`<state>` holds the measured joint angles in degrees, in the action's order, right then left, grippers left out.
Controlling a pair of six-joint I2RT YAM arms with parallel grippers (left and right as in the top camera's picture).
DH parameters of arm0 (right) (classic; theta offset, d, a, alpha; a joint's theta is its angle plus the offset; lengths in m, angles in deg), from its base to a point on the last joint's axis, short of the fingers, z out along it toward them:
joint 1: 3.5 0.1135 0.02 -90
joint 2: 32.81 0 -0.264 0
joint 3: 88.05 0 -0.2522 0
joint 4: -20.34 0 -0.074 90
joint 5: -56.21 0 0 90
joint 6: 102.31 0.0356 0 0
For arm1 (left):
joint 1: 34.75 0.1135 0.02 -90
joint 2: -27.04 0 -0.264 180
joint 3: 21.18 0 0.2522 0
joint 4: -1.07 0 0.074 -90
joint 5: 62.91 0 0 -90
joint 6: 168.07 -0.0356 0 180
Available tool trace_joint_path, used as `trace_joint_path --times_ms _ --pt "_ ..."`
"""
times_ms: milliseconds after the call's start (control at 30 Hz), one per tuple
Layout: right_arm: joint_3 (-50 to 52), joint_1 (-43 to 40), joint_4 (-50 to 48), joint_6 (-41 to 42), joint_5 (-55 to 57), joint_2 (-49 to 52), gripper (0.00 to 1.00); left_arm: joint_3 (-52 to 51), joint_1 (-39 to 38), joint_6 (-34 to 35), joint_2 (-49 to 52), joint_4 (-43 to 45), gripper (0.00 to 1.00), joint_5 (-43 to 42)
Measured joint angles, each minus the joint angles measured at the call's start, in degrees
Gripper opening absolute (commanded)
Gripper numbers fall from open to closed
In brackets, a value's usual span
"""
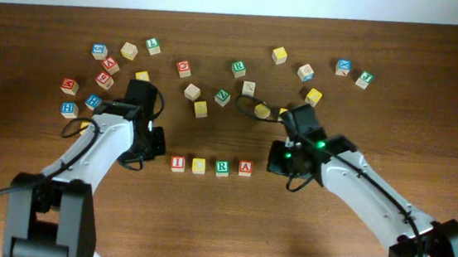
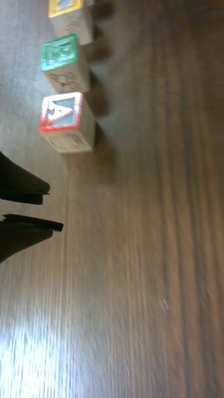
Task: Spell out ICRA
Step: 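Lower both grippers to the ends of the I-C-R-A row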
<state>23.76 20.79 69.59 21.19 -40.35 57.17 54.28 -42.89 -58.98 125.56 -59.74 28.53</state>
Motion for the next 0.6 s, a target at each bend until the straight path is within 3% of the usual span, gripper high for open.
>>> trace_joint_path --times_ms 367,600 --pt "0.31 1.53 -5.68 3.63 1.99 6.95 0.04 -0.42 0.0 0.17 3.19 0.15 0.0 -2.99" --pt "0.31 1.53 -7.54 3.8 0.35 7.89 0.04 -4.81 0.0 0.2 3.23 6.25 0.0 -6.86"
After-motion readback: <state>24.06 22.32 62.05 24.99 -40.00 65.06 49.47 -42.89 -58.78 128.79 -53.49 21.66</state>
